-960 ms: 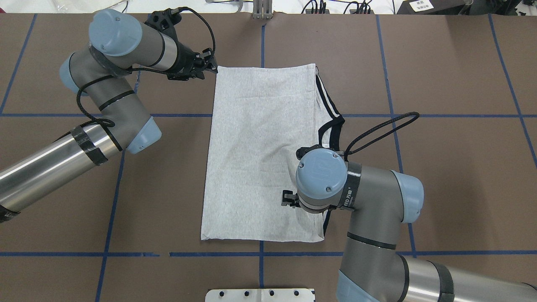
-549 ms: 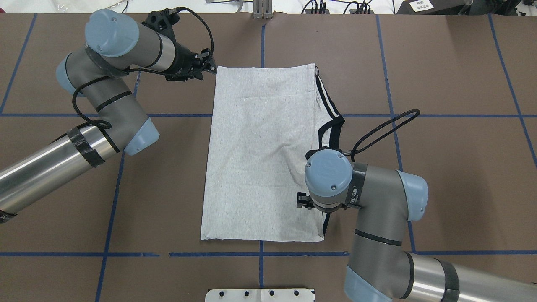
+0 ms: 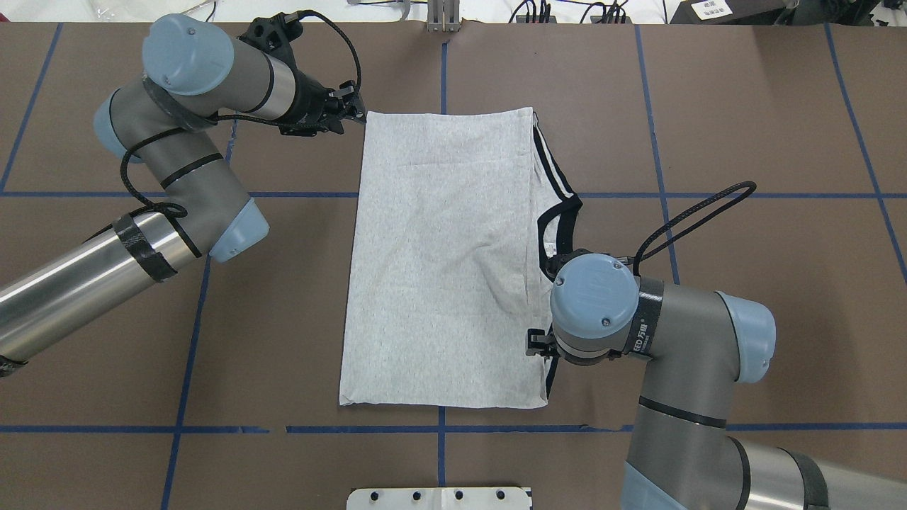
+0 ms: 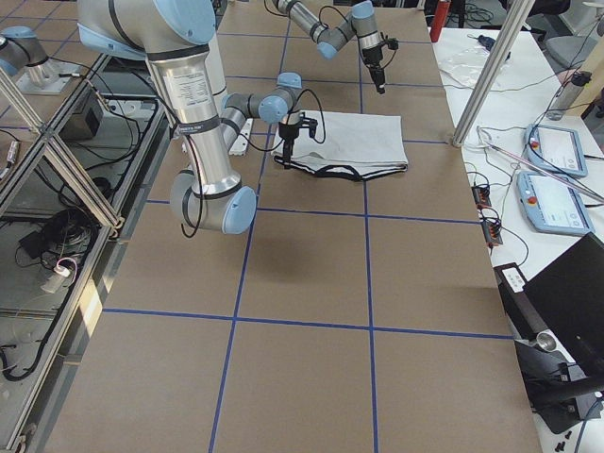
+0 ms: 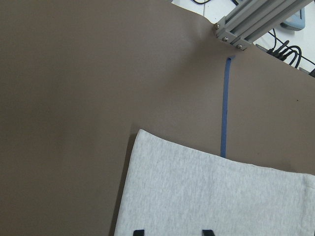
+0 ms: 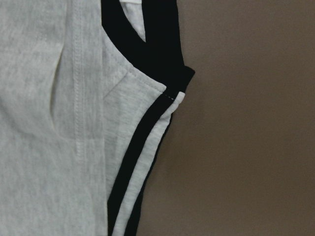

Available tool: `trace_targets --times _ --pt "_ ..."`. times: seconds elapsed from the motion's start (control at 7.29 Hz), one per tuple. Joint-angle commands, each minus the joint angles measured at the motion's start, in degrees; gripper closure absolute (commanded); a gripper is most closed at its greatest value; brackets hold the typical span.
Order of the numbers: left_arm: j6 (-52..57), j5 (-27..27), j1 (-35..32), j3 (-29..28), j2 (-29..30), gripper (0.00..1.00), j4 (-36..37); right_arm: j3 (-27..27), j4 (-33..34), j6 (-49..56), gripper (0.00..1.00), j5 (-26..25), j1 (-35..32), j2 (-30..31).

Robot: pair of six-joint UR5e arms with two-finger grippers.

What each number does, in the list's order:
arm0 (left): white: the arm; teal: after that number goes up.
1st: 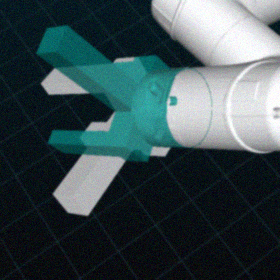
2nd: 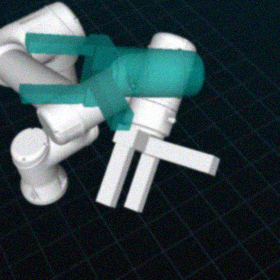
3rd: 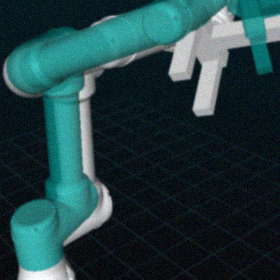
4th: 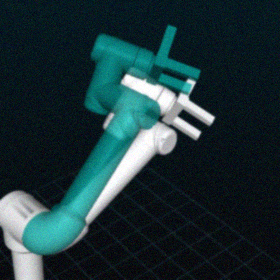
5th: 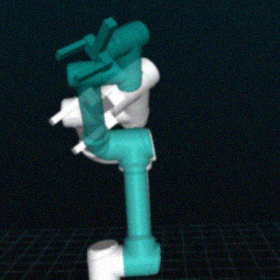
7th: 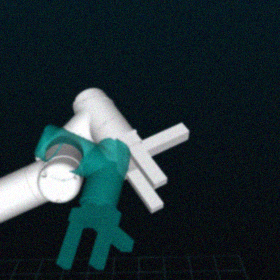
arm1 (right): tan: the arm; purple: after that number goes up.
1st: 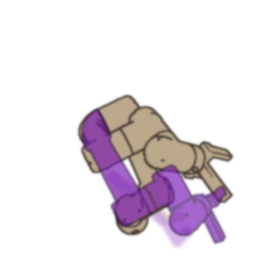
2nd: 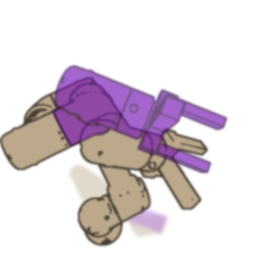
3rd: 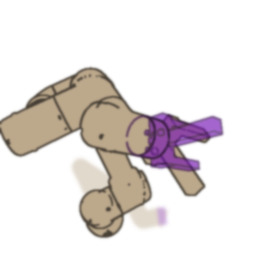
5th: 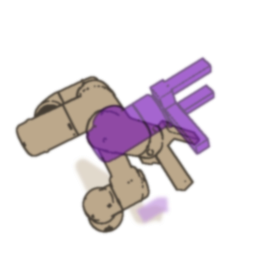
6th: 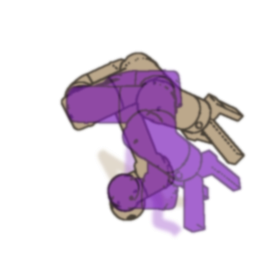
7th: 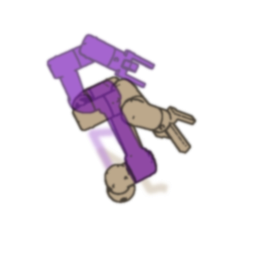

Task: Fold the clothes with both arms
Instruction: 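Move the right gripper down along the folded edge to the shirt's near end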

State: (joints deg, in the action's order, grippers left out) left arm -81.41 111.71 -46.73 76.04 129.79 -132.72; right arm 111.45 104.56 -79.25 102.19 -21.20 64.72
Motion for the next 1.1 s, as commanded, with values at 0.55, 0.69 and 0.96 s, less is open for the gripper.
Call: trace_targets --times 0.55,0.69,0.96 --pt "0.02 -0.09 0.06 0.78 -1.2 0.5 -0.09 -0.27 -12.7 -48.94 0.07 -9.46 7.3 -1.18" --pt "0.02 -0.09 0.06 0.78 -1.29 0.5 0.0 -0.62 -12.88 -48.8 0.07 -9.37 7.4 -0.92" --pt "0.02 -0.18 0.06 0.96 -1.55 0.5 -0.09 -0.8 -12.97 -48.81 0.07 -9.55 7.58 -0.92"
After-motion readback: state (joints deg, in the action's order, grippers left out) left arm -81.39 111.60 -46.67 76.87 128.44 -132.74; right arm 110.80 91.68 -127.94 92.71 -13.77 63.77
